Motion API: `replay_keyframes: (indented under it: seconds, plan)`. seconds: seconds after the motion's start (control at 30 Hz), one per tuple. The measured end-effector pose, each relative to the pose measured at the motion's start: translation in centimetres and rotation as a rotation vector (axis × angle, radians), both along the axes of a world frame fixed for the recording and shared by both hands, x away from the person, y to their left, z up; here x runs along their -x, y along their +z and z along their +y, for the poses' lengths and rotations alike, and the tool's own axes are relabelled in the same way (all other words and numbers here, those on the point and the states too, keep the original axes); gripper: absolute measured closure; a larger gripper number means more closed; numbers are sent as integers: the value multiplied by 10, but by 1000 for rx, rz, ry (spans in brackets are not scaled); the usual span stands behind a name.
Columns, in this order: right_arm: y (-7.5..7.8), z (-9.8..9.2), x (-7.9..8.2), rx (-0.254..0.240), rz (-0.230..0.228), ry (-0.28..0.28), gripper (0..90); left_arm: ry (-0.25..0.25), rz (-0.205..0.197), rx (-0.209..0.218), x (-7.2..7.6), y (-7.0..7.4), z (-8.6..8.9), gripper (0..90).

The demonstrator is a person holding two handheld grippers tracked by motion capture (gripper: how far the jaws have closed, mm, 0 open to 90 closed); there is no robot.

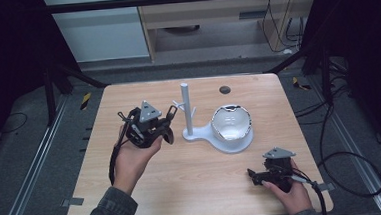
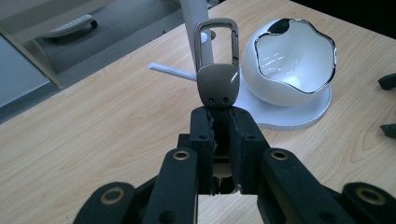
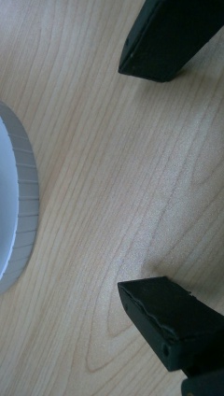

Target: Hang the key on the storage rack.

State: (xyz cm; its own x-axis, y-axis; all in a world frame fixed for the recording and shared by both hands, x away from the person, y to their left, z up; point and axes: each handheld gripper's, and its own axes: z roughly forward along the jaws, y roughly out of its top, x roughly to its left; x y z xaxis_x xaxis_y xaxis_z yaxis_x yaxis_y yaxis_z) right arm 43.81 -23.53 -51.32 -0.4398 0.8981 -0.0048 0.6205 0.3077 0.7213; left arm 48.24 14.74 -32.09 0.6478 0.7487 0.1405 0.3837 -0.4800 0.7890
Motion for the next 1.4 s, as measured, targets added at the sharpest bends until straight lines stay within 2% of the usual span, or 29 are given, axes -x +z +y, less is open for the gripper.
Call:
replay_keyframes:
  seconds: [0.33,0.87,1.3,1.4]
  plan:
    - [0,0,0,0,0,0,4,4,6,-5,-11,-2,-9,801]
    - [0,0,0,-1,0,-1,4,23,37,8,-29,-13,-10,801]
    - [0,0,0,-1,0,-1,4,22,41,7,-34,-17,-17,800]
    - [0,0,0,-1,0,-1,4,28,40,18,-35,-18,-18,801]
